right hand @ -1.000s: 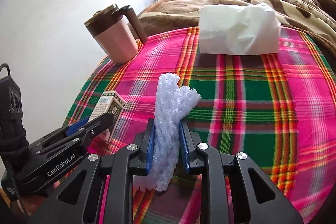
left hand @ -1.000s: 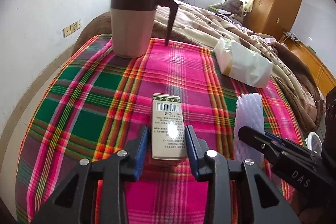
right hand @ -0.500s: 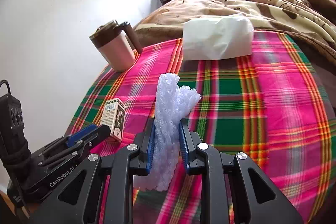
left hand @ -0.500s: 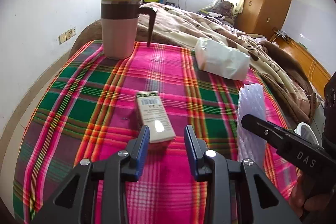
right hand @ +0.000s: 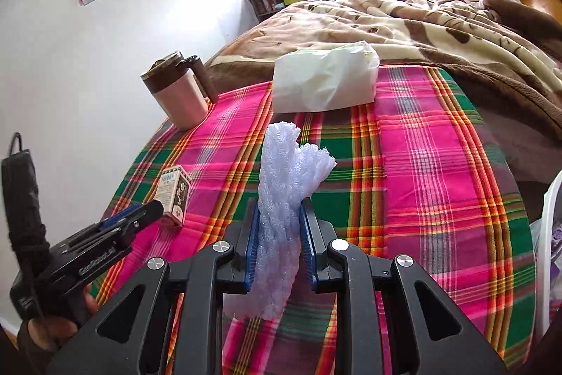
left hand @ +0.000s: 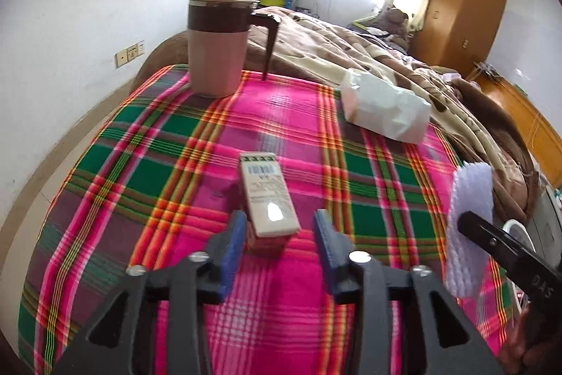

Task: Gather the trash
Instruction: 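Carry the beige box and foam sleeve over the white wastebasket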

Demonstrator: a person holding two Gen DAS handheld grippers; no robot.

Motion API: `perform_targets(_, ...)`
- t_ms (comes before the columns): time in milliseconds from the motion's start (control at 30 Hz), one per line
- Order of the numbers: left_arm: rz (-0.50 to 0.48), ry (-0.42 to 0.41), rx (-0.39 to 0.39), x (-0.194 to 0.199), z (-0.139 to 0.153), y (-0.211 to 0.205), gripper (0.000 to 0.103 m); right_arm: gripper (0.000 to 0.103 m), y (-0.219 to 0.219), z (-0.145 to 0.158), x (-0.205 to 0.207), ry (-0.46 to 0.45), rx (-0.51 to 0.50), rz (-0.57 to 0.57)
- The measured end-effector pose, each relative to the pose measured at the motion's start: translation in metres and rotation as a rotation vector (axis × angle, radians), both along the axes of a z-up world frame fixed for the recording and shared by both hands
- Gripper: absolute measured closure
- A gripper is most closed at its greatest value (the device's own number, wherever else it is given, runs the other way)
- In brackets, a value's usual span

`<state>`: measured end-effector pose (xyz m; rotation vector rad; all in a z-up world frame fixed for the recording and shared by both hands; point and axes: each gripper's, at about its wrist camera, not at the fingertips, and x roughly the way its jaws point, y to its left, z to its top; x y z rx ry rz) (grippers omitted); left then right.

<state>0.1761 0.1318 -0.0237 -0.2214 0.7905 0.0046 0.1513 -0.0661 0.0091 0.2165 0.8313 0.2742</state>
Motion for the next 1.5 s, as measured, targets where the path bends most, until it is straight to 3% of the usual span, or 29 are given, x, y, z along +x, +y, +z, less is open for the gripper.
perform_targets(33,0.009,0.0,0.008,0.003,0.0,0.001,0.039,0.081,0.0,0.0,0.0,-0.001,-0.003,0.001)
perform_targets(67,0.011,-0.003,0.017,0.005,-0.001,0.001,0.036,0.081,0.0,-0.001,0.001,-0.001,-0.008,0.003)
perform_targets(467,0.018,0.097,0.096,0.043,-0.032,-0.006,0.036,0.081,0.006,-0.014,0.018,0.025,-0.02,0.018)
perform_targets(567,0.011,0.091,0.124,0.044,-0.031,-0.009,0.05,0.081,0.005,-0.017,0.02,0.034,-0.021,0.017)
perform_targets(633,0.014,0.086,0.127,0.044,-0.029,-0.008,0.067,0.081,0.003,-0.018,0.02,0.037,-0.016,0.011)
perform_targets(700,0.005,0.077,0.119,0.042,-0.027,-0.008,0.071,0.081,0.001,-0.018,0.02,0.037,-0.011,0.005)
perform_targets(1067,-0.033,-0.022,0.102,0.016,0.005,-0.027,0.071,0.081,-0.022,-0.002,0.001,-0.002,0.009,-0.026)
perform_targets(1500,-0.196,-0.144,0.087,-0.026,0.047,-0.102,0.071,0.081,-0.079,0.028,-0.042,-0.077,0.018,-0.1)
